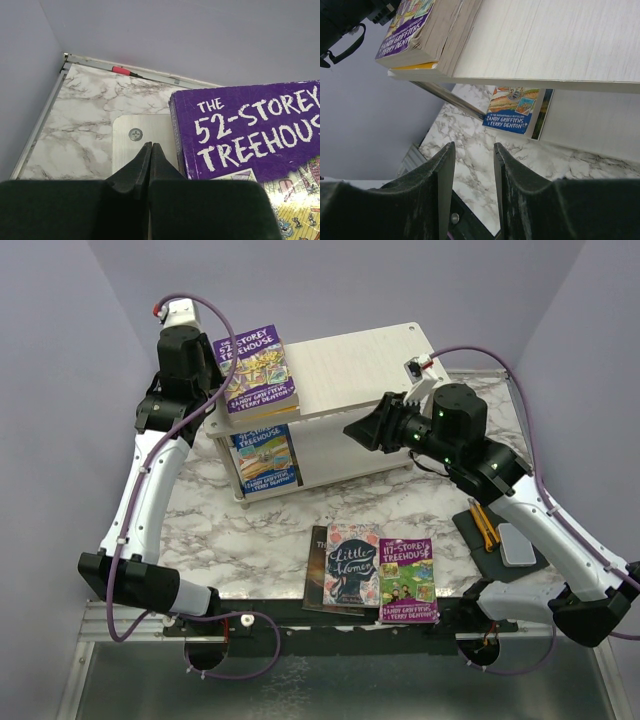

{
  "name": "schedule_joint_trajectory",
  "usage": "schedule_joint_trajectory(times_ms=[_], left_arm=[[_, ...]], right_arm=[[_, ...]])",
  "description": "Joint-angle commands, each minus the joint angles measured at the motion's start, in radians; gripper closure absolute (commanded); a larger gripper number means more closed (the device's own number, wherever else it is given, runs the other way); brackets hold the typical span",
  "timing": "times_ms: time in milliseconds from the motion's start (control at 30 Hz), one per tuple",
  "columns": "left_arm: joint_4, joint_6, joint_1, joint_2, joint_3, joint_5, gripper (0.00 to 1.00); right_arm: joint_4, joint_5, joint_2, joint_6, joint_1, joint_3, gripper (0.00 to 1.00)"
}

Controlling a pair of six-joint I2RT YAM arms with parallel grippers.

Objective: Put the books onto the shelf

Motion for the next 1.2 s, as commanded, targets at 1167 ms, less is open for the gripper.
schedule_joint_trajectory(times_ms=[1167], left_arm=[[0.06, -0.046, 0.003, -0.006, 0.05, 0.017, 1.0]], right_arm=[[-0.025, -0.023, 0.129, -0.04, -0.005, 0.232, 0.99]])
